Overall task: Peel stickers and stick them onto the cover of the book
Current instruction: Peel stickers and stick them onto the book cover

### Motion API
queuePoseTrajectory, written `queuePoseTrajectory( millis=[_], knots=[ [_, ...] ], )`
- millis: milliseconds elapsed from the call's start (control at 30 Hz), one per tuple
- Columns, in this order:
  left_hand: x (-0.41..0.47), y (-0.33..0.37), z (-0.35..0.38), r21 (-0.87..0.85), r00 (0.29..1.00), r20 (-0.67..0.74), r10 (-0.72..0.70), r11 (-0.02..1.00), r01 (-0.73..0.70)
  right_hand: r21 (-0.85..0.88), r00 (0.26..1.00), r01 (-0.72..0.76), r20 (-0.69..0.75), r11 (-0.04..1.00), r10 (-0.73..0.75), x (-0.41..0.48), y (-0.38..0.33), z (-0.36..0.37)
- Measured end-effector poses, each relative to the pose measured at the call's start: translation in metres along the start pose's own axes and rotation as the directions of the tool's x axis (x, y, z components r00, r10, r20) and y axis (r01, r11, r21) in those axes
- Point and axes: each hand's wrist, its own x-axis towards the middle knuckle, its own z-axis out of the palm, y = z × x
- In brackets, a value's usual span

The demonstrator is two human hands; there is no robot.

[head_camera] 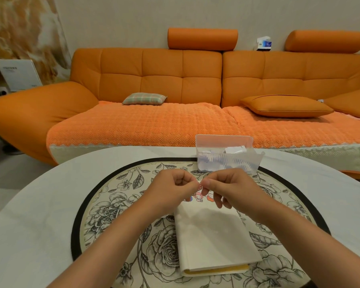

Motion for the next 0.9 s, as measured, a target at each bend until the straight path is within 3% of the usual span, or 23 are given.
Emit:
queuePoseTrajectory(
  millis=[100,333,700,900],
  knots=[
    [-0.0003,0.0024,0.0002,-0.029,1.000,-0.011,-0.010,1.000,0.010,0.073,1.000,-0.029,-0.004,0.997,0.029,0.0005,0.0004,0.0013],
    [-0.0013,0.0022,0.0004,-0.018,1.000,-0.016,0.003,1.000,-0.003,0.044,0.998,-0.049,-0.048,0.998,0.051,-0.0007,-0.0015,0.0043],
    [0.0000,-0.0009,0.0045,-0.016,0.998,-0.058,-0.013,1.000,0.012,-0.187,0.993,0.049,-0.096,0.981,-0.068,-0.0012,0.0030,0.0089],
    [-0.0010,0.0033,0.0049,-0.056,0.997,-0.067,-0.031,0.998,0.028,-0.033,0.994,0.044,-0.098,0.998,-0.048,-0.0011,0.0025,0.0086]
  ],
)
